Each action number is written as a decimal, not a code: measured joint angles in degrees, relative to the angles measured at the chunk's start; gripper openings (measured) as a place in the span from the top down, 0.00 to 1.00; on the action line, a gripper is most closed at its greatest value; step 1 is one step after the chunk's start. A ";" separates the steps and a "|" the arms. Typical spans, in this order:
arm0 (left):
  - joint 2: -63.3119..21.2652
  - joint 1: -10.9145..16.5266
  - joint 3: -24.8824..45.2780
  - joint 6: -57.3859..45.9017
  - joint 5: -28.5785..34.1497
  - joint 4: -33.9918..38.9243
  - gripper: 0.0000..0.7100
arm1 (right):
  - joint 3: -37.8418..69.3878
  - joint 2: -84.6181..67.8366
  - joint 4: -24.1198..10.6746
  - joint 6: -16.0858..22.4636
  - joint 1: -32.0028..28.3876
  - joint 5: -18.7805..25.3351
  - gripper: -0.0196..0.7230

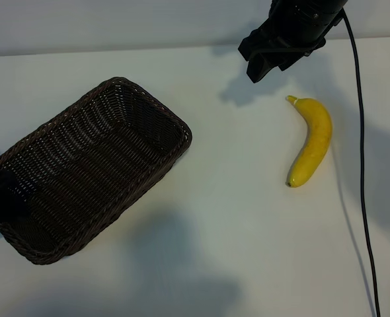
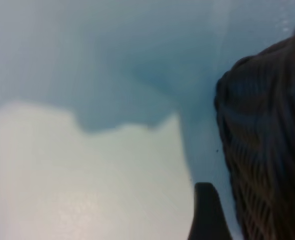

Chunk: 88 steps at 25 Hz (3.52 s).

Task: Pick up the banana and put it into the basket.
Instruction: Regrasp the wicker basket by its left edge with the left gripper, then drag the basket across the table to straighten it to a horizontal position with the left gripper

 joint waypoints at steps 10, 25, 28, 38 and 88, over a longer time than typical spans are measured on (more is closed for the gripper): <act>6.18 0.00 0.00 0.17 -1.47 -1.90 0.30 | 0.00 0.00 0.00 -0.13 0.00 0.00 0.25; 10.92 0.00 0.00 6.01 -3.58 -9.25 0.57 | 0.00 0.00 0.00 -0.13 0.00 0.00 0.25; 10.92 0.00 0.00 6.25 -3.73 -10.16 0.77 | 0.00 0.00 0.00 -0.13 0.00 0.00 0.25; 10.92 0.04 0.00 12.05 -4.05 -14.01 0.77 | 0.00 0.00 0.00 -0.13 0.00 0.04 0.25; 27.95 0.11 -39.92 36.44 29.15 -13.00 0.77 | 0.00 0.00 0.05 0.09 0.00 0.04 0.25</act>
